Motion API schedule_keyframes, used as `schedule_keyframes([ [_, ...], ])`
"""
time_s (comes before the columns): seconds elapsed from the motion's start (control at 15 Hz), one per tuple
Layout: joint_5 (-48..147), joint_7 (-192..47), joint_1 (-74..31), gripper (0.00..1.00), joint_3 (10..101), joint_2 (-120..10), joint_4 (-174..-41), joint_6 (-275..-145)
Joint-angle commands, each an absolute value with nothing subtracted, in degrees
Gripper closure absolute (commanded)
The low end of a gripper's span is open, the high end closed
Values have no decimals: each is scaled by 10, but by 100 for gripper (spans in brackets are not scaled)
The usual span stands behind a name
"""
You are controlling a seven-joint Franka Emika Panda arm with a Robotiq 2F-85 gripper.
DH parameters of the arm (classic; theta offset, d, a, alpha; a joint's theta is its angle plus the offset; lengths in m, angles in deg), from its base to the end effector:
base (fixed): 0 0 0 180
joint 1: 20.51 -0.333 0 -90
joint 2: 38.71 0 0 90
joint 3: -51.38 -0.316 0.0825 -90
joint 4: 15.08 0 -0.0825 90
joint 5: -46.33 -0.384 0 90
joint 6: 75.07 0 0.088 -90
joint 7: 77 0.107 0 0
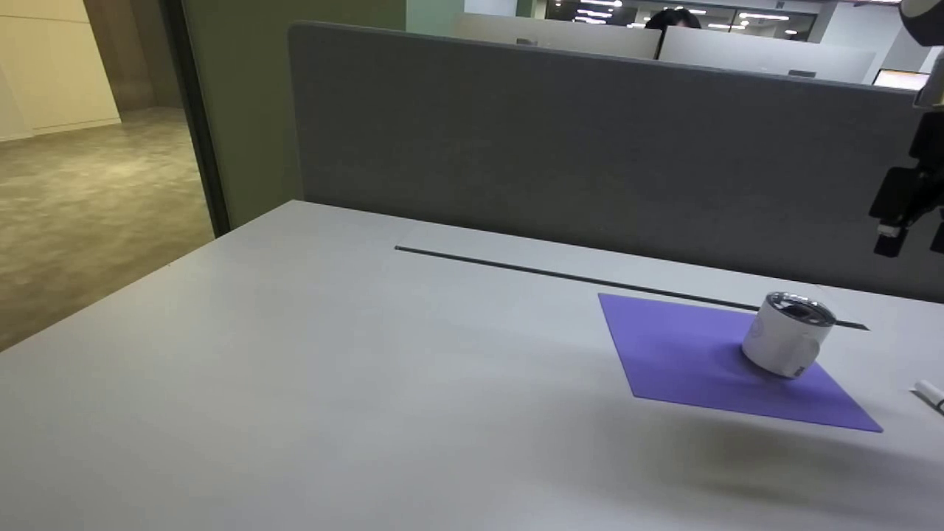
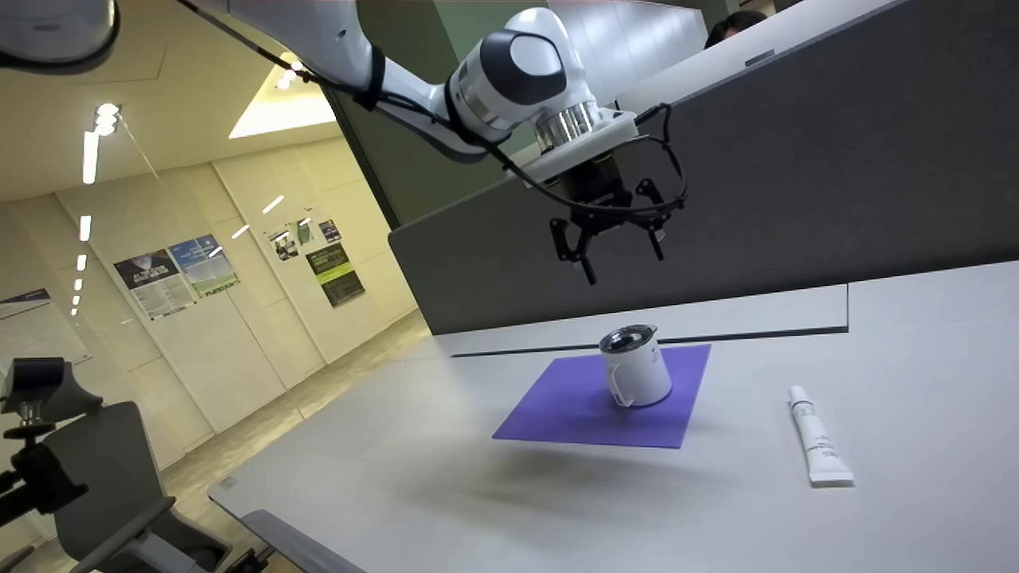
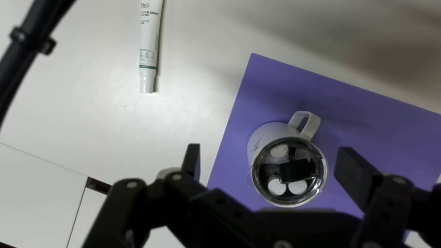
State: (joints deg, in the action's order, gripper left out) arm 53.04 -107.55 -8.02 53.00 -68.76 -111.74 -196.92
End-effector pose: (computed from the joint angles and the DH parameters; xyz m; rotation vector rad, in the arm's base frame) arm 0.6447 -0.1655 0.2882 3.0170 0.5431 -0.1852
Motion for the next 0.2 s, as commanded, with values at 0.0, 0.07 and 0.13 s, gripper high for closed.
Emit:
schedule_keyframes([
  [0.0,530,-1076,-80,0,531,-687,-1116,-1968],
  [0.07,530,-1076,-80,0,531,-687,-1116,-1968],
  [0.13,530,-1076,-80,0,531,-687,-1116,-1968],
])
